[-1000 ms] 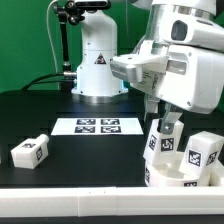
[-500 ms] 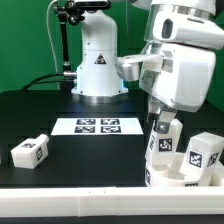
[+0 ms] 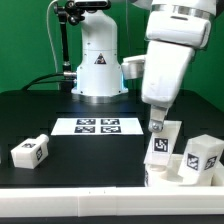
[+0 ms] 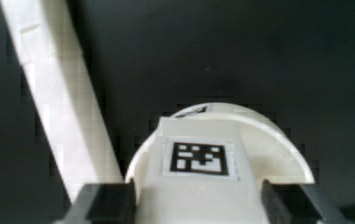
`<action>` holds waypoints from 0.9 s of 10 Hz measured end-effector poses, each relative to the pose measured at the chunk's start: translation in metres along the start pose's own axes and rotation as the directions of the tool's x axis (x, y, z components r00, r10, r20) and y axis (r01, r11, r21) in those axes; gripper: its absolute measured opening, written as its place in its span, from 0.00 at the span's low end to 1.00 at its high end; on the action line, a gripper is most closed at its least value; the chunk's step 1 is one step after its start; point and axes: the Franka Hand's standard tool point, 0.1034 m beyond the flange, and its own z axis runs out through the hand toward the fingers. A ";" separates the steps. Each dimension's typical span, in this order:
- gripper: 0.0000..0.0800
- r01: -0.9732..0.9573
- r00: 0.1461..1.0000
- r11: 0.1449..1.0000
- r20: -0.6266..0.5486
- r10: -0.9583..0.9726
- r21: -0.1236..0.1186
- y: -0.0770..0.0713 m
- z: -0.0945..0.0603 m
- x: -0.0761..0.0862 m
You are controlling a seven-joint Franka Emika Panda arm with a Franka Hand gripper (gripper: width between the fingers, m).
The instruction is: Assemble stool
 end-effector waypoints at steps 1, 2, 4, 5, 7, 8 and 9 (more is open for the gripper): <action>0.42 -0.121 0.993 0.993 0.005 0.121 0.004 -0.001 0.000 0.000; 0.42 -0.195 0.981 0.981 0.015 0.195 0.009 -0.002 0.000 0.001; 0.42 -0.413 0.909 0.910 0.071 0.410 0.034 -0.001 0.000 -0.001; 0.42 -0.480 0.876 0.876 0.081 0.476 0.044 0.001 0.000 0.001; 0.42 -0.604 0.796 0.796 0.082 0.600 0.035 0.000 0.000 0.002; 0.42 -0.652 0.757 0.757 0.083 0.648 0.031 0.000 0.000 0.002; 0.42 -0.676 0.736 0.736 0.084 0.672 0.029 0.000 0.000 0.002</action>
Offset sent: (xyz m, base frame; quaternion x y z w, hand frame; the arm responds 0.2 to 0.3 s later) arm 0.0032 -0.0015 -0.0111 0.0783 -0.0757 0.2632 0.9586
